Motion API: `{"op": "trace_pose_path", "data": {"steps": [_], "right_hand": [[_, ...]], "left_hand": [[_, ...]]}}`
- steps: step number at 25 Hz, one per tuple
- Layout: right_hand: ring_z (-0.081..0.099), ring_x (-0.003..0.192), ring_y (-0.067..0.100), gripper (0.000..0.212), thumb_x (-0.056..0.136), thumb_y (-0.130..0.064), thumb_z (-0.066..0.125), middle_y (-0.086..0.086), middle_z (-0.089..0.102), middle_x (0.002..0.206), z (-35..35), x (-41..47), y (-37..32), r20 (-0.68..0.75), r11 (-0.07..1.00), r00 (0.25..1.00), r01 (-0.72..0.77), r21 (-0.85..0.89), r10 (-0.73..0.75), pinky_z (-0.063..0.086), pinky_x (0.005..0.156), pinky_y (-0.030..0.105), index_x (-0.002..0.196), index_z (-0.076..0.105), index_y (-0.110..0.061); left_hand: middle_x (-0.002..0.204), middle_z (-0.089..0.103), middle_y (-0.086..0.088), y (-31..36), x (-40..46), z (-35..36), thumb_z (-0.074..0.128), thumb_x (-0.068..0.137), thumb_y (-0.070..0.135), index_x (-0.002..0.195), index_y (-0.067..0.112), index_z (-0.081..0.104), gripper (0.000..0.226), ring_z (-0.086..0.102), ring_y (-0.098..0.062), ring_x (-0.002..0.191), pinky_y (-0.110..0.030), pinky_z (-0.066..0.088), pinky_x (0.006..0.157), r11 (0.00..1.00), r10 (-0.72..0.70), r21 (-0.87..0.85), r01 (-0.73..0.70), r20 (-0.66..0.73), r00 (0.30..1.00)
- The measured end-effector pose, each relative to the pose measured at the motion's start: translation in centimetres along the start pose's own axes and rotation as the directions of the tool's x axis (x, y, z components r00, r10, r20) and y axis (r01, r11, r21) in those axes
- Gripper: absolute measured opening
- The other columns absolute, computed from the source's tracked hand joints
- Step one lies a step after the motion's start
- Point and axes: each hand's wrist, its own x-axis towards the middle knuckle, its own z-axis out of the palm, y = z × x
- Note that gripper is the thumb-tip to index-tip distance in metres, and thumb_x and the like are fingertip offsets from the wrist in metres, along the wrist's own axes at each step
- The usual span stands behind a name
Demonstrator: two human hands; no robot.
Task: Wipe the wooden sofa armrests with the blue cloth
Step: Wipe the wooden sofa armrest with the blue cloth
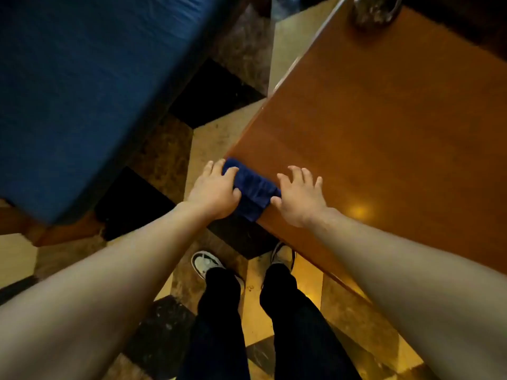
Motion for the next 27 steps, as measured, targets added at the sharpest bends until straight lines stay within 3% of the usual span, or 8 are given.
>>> {"op": "trace_pose_path", "data": {"steps": [3, 6, 10, 13, 17, 22, 25, 27], "right_hand": [[0.031, 0.143, 0.037, 0.054, 0.103, -0.044, 0.050, 0.013, 0.031, 0.158, 3.0, 3.4, -1.0, -0.144, 0.999, 0.989, -0.036, -0.039, 0.030, 0.032, 0.116, 0.051, 0.149, 0.042, -0.017], [0.039, 0.133, 0.035, 0.058, 0.097, -0.049, 0.060, 0.012, 0.039, 0.148, 5.1, 5.1, -1.6, -0.214, 0.999, 0.977, -0.028, -0.017, 0.024, 0.039, 0.107, 0.047, 0.144, 0.048, -0.018], [0.046, 0.121, 0.029, 0.045, 0.091, -0.047, 0.069, 0.006, 0.049, 0.131, 5.7, 5.2, -1.4, -0.321, 1.000, 0.947, -0.018, 0.006, 0.019, 0.042, 0.101, 0.043, 0.124, 0.057, -0.020], [0.054, 0.106, 0.023, 0.023, 0.093, -0.030, 0.071, -0.002, 0.054, 0.110, 5.0, 4.3, -2.1, -0.283, 0.987, 0.959, 0.051, 0.152, -0.006, 0.047, 0.090, 0.039, 0.107, 0.054, -0.024], [0.061, 0.088, 0.017, 0.022, 0.100, -0.016, 0.061, -0.004, 0.060, 0.101, 3.7, 3.6, -3.6, -0.174, 0.943, 0.985, 0.067, 0.325, -0.010, 0.049, 0.067, 0.027, 0.105, 0.043, -0.028], [0.062, 0.100, 0.012, 0.025, 0.096, -0.015, 0.067, -0.007, 0.064, 0.111, 0.2, 2.8, -9.2, -0.116, 0.910, 0.977, 0.211, 0.358, -0.181, 0.058, 0.087, 0.030, 0.117, 0.058, -0.027], [0.065, 0.102, 0.011, 0.022, 0.096, -0.018, 0.069, -0.004, 0.068, 0.113, -2.5, 1.4, -15.6, -0.097, 0.881, 0.943, 0.333, 0.337, -0.319, 0.059, 0.091, 0.036, 0.117, 0.066, -0.022], [0.068, 0.102, 0.015, 0.023, 0.095, -0.021, 0.070, -0.001, 0.070, 0.112, -4.1, -0.1, -21.2, -0.101, 0.853, 0.921, 0.387, 0.350, -0.377, 0.060, 0.090, 0.041, 0.118, 0.067, -0.019]], "left_hand": [[0.175, -0.001, -0.012, -1.7, 3.2, 3.4, 0.052, 0.099, 0.020, 0.165, 0.024, 0.018, 0.074, -0.004, -0.034, 0.161, -0.048, 0.018, 0.128, 0.982, 0.137, 0.129, -0.135, -0.008, 0.990], [0.176, -0.004, -0.009, -2.5, 5.5, 5.1, 0.054, 0.097, 0.011, 0.166, 0.027, 0.010, 0.083, -0.009, -0.031, 0.161, -0.052, 0.013, 0.129, 0.940, 0.270, 0.216, -0.264, 0.000, 0.963], [0.164, 0.032, -0.018, -2.0, 6.3, 5.9, 0.057, 0.094, 0.013, 0.155, 0.018, 0.037, 0.064, 0.017, -0.038, 0.157, -0.054, 0.016, 0.127, 0.957, 0.263, 0.163, -0.238, -0.148, 0.953], [0.137, 0.054, -0.020, -1.5, 5.1, 6.0, 0.063, 0.089, 0.011, 0.135, 0.008, 0.055, 0.047, 0.043, -0.042, 0.137, -0.053, 0.029, 0.122, 0.975, 0.214, 0.123, -0.185, -0.301, 0.929], [0.127, 0.054, -0.018, -4.0, 3.7, 5.5, 0.062, 0.092, 0.018, 0.108, 0.008, 0.065, 0.020, 0.046, -0.038, 0.127, -0.050, 0.044, 0.106, 0.987, 0.129, -0.053, -0.150, -0.293, 0.947], [0.127, 0.062, -0.017, -10.6, -0.2, 4.4, 0.060, 0.096, 0.022, 0.110, 0.007, 0.064, 0.021, 0.047, -0.036, 0.137, -0.045, 0.035, 0.118, 0.941, 0.033, -0.316, -0.120, -0.265, 0.964], [0.111, 0.068, -0.017, -14.7, -4.9, 1.7, 0.056, 0.099, 0.019, 0.109, 0.006, 0.064, 0.018, 0.061, -0.036, 0.109, -0.041, 0.043, 0.091, 0.851, -0.162, -0.524, -0.009, -0.279, 0.947], [0.109, 0.071, -0.014, -18.1, -8.9, -0.2, 0.057, 0.100, 0.020, 0.114, 0.008, 0.065, 0.020, 0.065, -0.032, 0.101, -0.039, 0.048, 0.084, 0.770, -0.267, -0.637, 0.023, -0.290, 0.919]]}}
